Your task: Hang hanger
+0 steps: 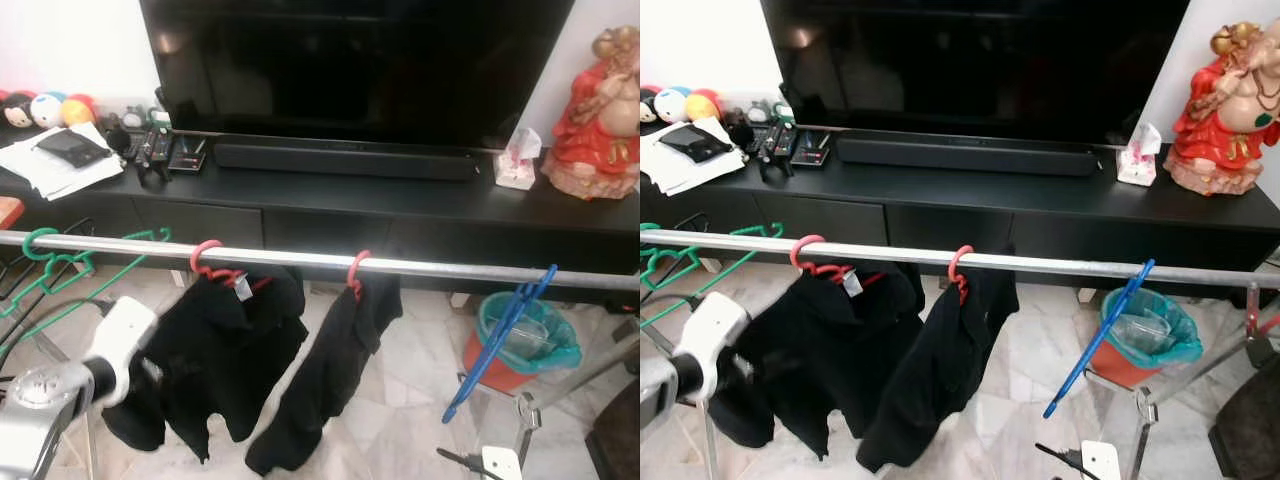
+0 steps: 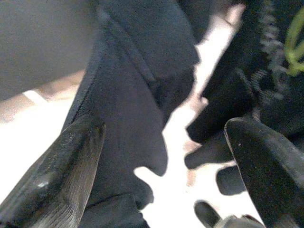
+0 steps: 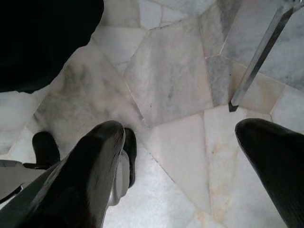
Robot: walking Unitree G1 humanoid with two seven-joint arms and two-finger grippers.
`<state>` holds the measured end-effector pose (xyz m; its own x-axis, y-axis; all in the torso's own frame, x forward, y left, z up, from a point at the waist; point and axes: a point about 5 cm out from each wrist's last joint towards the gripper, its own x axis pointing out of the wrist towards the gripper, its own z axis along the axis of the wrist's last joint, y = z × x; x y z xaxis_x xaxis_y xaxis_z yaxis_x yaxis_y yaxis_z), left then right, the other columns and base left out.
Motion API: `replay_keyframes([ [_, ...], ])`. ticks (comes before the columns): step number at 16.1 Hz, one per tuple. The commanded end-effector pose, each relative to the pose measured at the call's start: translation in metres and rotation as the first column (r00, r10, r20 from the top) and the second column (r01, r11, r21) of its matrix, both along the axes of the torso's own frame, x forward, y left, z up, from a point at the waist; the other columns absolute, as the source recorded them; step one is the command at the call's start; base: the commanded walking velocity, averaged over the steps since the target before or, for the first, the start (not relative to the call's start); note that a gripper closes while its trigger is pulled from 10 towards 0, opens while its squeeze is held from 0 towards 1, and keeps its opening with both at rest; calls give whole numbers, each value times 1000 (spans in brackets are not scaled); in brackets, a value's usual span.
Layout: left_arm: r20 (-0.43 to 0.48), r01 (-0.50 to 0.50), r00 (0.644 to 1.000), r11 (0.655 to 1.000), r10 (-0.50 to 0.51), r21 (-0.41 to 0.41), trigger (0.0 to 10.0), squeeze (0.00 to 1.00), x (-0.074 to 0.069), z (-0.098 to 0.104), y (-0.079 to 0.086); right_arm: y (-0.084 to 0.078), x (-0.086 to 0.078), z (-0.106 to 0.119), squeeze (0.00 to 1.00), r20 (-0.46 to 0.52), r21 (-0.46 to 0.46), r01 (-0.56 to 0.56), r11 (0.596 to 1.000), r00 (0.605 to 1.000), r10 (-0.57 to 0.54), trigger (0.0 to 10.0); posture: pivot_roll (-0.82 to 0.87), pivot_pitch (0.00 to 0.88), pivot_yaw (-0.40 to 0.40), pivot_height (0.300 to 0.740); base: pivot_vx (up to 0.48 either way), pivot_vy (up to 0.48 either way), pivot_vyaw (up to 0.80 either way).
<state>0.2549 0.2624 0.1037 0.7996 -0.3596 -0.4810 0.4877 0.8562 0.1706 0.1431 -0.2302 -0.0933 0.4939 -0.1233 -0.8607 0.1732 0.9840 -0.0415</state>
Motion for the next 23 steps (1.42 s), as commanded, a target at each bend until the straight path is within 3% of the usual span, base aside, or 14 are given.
replay_keyframes([
  [1,26,-53,998,998,53,25,10000,1000,5,-6,8,-3,0,1,0,1,-4,10,1000,1000,-10,10000,1,0,-60,732,0,0,0],
  [3,62,-91,994,996,93,-21,10000,1000,10,-7,7,-3,0,1,0,5,-4,18,1000,1000,-18,10000,-12,0,-57,732,0,0,0],
  [6,128,-20,991,995,33,-95,10000,1000,16,9,-2,-4,0,1,0,6,-5,20,1000,1000,-20,10000,-11,0,-63,732,0,0,0],
  [9,192,-22,981,998,33,-59,10000,1000,22,26,8,-4,0,1,0,8,-4,16,1000,1000,-16,10000,-8,0,-65,732,0,0,0],
  [11,203,-62,977,997,69,-39,10000,1000,28,25,17,-4,0,1,0,9,-3,16,1000,1000,-16,10000,-14,0,-63,732,0,0,0],
  [12,195,-64,978,997,70,-36,10000,608,28,21,16,-4,0,1,0,9,-3,17,1000,1000,-17,10000,-16,0,-62,732,0,0,0],
  [13,178,-52,982,998,58,-35,10000,0,29,14,10,-4,1,1,0,10,-3,19,1000,1000,-19,10000,-16,0,-63,732,0,0,0],
  [16,131,-3,991,997,14,-83,10000,0,34,-11,-17,-4,1,2,0,10,-4,15,1000,1000,-15,10000,-16,0,-68,732,0,0,0],
  [19,121,-3,993,999,8,-46,10000,0,40,-26,-29,-4,1,2,0,12,-4,21,1000,1000,-21,10000,-30,0,-64,732,0,0,0],
  [23,158,-69,985,998,69,-2,9647,0,50,-31,-32,-5,1,1,0,11,-5,22,1000,1000,-22,10000,-30,0,-64,732,0,0,0],
])
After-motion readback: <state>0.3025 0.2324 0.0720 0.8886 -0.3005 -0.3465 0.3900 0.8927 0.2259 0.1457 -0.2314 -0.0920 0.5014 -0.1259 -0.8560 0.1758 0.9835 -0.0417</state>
